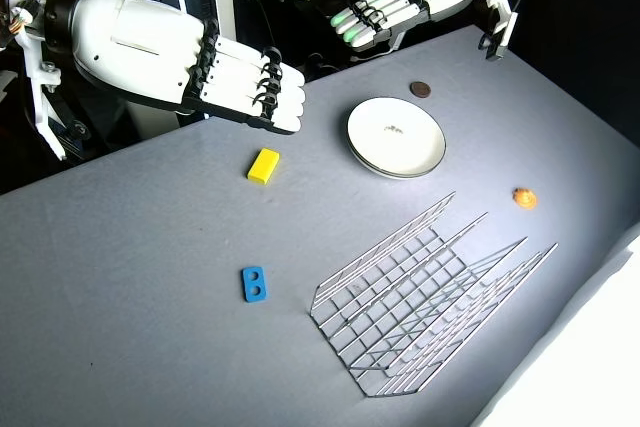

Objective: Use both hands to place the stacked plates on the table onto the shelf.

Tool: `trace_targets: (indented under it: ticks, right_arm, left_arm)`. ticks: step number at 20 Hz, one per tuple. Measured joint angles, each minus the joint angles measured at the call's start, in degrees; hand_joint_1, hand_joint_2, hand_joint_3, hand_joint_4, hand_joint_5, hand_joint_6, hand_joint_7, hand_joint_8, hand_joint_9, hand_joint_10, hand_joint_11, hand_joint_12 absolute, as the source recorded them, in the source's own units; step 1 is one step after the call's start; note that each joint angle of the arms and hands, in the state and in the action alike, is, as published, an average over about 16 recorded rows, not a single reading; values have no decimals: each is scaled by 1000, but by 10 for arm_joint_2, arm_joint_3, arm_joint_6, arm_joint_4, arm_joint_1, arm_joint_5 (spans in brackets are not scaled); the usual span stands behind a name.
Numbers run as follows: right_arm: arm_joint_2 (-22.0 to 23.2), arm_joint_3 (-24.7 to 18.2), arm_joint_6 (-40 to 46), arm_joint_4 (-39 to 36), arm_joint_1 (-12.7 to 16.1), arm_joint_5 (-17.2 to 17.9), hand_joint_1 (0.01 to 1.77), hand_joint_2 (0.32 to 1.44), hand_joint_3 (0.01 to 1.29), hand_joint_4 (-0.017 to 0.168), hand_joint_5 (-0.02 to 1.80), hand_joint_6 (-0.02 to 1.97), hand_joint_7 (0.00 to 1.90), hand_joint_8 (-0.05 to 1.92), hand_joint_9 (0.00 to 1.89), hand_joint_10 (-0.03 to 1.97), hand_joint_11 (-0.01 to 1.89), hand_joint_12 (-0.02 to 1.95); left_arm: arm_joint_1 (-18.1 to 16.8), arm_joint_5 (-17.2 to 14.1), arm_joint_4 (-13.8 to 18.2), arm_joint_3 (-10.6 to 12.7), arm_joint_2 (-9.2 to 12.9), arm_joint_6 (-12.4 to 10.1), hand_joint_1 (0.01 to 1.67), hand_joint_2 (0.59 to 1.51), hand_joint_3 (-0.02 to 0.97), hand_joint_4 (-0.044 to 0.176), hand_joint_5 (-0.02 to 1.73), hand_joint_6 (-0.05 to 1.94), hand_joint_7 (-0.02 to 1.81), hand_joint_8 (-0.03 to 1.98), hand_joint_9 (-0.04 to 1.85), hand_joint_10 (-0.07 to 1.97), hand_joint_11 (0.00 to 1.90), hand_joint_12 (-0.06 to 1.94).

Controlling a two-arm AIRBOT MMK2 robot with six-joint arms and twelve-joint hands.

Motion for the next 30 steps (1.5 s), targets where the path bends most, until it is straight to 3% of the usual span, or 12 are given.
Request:
trace_targets:
  ticks: [8,21,30]
  right_arm:
    - [-8,0,-6,-14,7,-1,1149,899,19,-2,20,20,22,12,21,5,23,10]
    - [-12,0,-6,-21,10,-2,1151,906,18,-2,20,20,21,12,20,4,24,93]
    - [-12,0,-6,-21,10,-2,1155,907,18,-2,20,20,21,12,21,4,18,97]
  left_arm:
    - [54,49,10,16,1,12,18,1125,19,-5,21,-13,17,-12,16,7,16,-11]
    - [179,150,-23,55,-22,90,17,1131,19,-2,20,-13,12,-11,17,7,15,-10]
    - [214,234,-49,69,-28,91,16,1136,18,0,19,-13,13,-11,20,7,16,-11]
